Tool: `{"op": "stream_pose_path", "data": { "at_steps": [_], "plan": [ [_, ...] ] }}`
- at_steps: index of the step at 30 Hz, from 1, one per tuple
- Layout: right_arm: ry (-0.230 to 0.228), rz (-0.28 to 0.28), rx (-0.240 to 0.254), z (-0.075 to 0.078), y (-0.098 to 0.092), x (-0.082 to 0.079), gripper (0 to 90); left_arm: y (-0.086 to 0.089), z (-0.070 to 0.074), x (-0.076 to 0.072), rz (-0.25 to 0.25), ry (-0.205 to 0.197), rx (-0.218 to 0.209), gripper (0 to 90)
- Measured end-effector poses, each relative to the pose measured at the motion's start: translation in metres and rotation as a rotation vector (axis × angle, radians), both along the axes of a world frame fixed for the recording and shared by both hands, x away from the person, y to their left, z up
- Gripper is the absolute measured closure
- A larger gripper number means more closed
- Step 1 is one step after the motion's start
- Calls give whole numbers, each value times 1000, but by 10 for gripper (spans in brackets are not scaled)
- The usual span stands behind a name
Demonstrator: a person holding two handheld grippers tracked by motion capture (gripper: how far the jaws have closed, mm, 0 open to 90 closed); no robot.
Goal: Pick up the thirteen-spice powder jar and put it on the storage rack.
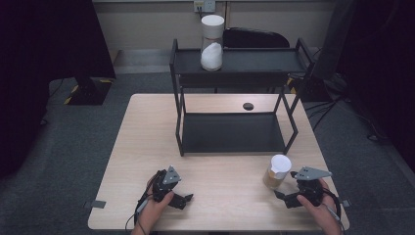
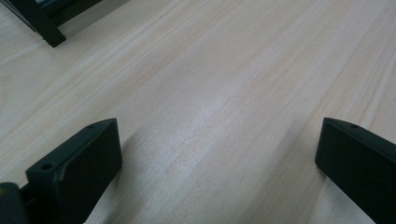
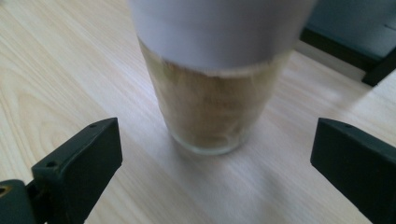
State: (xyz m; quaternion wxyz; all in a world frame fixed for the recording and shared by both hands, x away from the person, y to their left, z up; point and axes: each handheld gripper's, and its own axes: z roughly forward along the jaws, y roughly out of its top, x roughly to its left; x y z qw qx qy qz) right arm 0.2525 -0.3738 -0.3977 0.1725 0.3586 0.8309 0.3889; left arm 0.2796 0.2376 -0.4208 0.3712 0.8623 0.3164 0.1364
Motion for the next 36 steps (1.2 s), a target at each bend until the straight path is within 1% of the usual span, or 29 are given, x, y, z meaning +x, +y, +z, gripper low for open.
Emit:
{"op": "stream_pose_path", "data": {
  "at_steps": [3,6,11,14,17,20,21,23,25,26,28,29,31,33,36],
  "plan": [
    [-7,-1,-4,3,6,2,11,0,0,0,0,0,0,0],
    [-13,8,16,4,9,5,11,0,0,0,0,0,0,0],
    [-21,13,16,7,16,10,11,0,0,0,0,0,0,0],
    [-23,-5,16,8,21,11,24,0,0,0,0,0,0,0],
    [-20,-7,53,5,20,16,74,0,0,0,0,0,0,0],
    [-19,-27,39,5,25,19,115,0,0,0,0,0,0,0],
    [-18,-36,45,4,25,19,125,0,0,0,0,0,0,0],
    [-23,-21,87,0,21,21,161,0,0,0,0,0,0,0],
    [-34,-27,88,0,22,20,191,0,0,0,0,0,0,0],
    [-42,-20,93,0,22,21,205,0,0,0,0,0,0,0],
    [-39,-19,114,-1,20,22,228,0,0,0,0,0,0,0],
    [-45,-18,112,-1,20,22,245,0,0,0,0,0,0,0],
    [-63,-20,94,-1,22,21,288,0,0,0,0,0,0,0],
    [-73,-15,82,-1,22,20,295,0,0,0,0,0,0,0],
    [-74,-13,68,1,24,20,298,0,0,0,0,0,0,0]
  ]
}}
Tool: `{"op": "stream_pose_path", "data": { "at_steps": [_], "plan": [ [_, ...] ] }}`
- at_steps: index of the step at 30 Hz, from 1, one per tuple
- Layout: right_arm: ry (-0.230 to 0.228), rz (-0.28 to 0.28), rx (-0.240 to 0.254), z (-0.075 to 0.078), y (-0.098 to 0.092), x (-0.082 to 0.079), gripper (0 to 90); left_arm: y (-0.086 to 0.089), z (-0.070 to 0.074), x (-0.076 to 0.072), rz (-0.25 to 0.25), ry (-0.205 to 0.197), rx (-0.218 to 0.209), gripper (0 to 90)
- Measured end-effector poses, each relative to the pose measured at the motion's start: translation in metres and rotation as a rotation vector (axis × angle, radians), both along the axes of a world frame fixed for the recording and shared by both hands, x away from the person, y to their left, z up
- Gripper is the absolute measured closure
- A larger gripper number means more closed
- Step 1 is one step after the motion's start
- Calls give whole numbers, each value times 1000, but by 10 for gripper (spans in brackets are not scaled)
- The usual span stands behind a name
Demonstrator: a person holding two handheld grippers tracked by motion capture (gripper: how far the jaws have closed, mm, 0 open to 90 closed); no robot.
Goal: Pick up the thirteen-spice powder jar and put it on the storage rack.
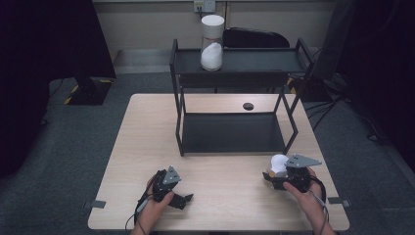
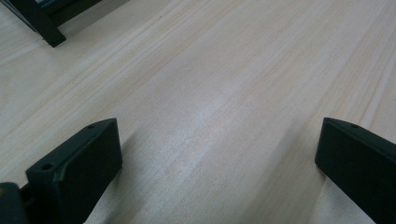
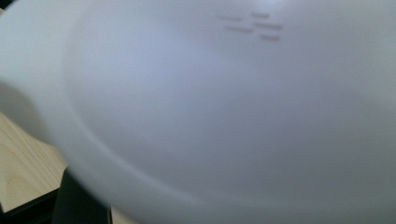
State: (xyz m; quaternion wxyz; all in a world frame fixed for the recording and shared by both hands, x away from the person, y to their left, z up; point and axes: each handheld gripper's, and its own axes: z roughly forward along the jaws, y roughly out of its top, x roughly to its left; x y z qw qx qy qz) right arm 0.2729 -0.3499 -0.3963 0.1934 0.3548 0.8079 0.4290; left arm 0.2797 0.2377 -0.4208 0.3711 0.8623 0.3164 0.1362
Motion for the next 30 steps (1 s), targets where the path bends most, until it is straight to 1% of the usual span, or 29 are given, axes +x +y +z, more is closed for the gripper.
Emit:
{"op": "stream_pose_path", "data": {
  "at_steps": [6,9,11,13,17,18,22,24,27,30],
  "plan": [
    [-8,-6,-6,0,4,-1,299,0,0,0,0,0,0,0],
    [10,0,-2,3,4,4,299,0,0,0,0,0,0,0],
    [20,-1,-11,6,6,7,299,0,0,0,0,0,0,0],
    [20,5,-18,8,8,9,299,0,0,0,0,0,0,0],
    [28,1,8,12,9,13,299,0,0,0,0,0,0,0],
    [28,1,12,13,9,14,300,0,0,0,0,0,0,0],
    [22,-6,-2,22,15,19,300,0,0,0,0,0,0,0],
    [31,-5,0,26,16,23,300,0,0,0,0,0,0,0],
    [23,3,-20,32,20,28,300,0,0,0,0,0,0,0],
    [33,8,-3,35,21,34,300,0,0,0,0,0,0,0]
  ]
}}
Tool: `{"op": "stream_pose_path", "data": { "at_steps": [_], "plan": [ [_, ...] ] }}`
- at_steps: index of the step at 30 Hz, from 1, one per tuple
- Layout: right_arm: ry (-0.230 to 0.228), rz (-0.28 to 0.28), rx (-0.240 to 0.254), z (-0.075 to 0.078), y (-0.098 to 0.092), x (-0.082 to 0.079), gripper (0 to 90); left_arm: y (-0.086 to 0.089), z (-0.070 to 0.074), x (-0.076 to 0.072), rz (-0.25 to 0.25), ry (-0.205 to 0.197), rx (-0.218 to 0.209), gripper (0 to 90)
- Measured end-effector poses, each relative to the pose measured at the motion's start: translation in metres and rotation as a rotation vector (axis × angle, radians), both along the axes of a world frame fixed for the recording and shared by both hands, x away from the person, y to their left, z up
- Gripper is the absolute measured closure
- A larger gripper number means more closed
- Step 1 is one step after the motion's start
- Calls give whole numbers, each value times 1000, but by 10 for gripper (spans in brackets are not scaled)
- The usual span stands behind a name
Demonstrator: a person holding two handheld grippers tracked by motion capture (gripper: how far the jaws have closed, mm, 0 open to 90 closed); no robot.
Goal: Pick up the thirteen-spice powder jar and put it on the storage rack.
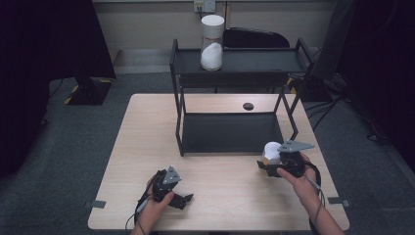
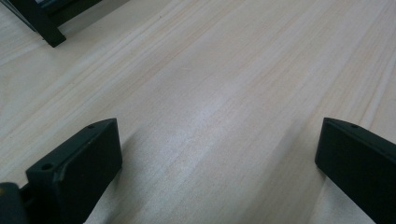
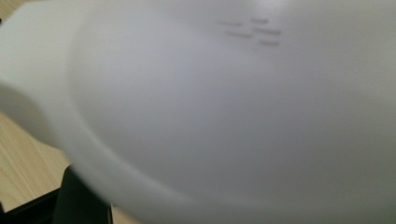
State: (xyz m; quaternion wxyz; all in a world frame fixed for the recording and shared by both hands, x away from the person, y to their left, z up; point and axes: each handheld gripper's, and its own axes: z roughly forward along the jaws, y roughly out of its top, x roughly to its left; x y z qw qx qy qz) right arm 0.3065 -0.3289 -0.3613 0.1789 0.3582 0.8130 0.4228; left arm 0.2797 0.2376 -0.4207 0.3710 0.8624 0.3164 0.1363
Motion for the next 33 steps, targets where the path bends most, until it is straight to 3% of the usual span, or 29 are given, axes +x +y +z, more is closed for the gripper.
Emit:
{"op": "stream_pose_path", "data": {
  "at_steps": [9,16,27,33],
  "plan": [
    [-16,11,-8,18,11,12,300,0,0,0,0,0,-1,0],
    [-10,13,40,29,13,21,300,0,0,0,0,0,0,0],
    [-34,25,13,58,29,32,300,0,0,0,0,0,0,0],
    [-38,22,25,73,33,39,300,0,0,0,0,0,0,0]
  ]
}}
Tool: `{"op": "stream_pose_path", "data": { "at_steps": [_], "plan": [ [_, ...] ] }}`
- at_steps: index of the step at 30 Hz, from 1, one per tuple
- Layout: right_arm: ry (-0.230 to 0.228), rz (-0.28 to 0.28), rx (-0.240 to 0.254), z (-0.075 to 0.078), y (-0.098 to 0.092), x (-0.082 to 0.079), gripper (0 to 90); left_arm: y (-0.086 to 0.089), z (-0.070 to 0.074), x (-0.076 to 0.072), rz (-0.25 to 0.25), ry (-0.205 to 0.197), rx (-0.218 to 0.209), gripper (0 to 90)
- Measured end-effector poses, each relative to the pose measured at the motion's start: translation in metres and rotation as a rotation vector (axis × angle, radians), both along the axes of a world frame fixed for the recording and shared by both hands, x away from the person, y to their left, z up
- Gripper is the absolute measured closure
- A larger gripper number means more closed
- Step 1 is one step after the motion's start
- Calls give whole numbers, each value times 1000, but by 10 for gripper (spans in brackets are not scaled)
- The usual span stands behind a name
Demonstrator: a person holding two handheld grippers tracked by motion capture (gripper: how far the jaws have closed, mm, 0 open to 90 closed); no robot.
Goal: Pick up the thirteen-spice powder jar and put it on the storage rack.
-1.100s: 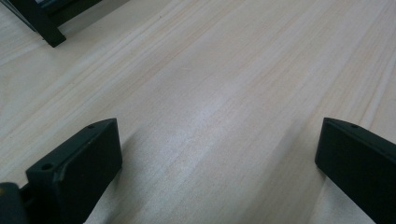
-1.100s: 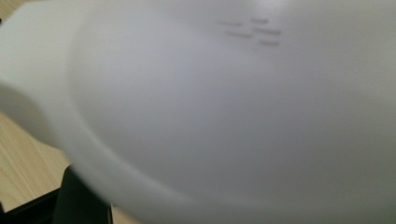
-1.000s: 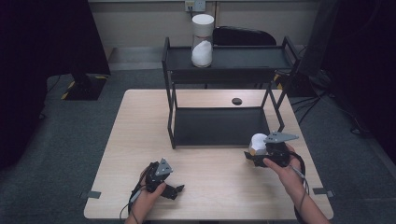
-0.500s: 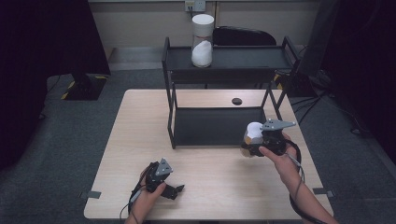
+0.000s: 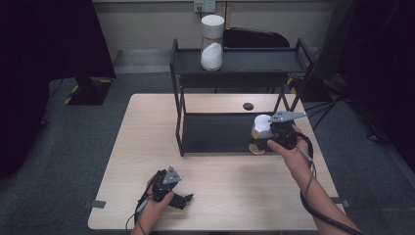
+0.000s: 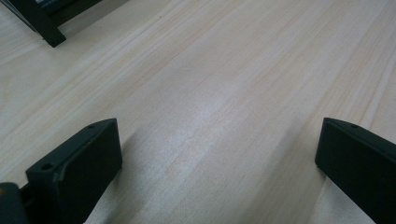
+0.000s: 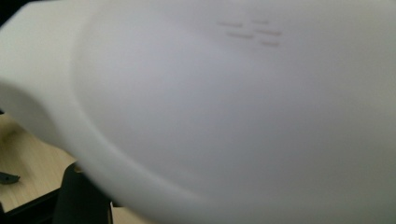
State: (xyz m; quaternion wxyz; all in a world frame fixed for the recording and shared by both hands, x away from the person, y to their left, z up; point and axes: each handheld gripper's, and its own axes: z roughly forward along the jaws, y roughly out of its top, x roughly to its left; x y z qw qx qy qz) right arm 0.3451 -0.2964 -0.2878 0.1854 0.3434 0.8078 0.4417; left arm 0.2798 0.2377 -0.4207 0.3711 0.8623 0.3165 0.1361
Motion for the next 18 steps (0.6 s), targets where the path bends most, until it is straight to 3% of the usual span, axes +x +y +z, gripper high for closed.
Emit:
{"op": "stream_pose_path", "data": {
  "at_steps": [6,18],
  "plan": [
    [-7,-8,14,19,4,8,301,0,0,0,0,0,0,0],
    [-12,-4,-12,60,15,21,301,0,0,0,0,-2,-1,0]
  ]
}}
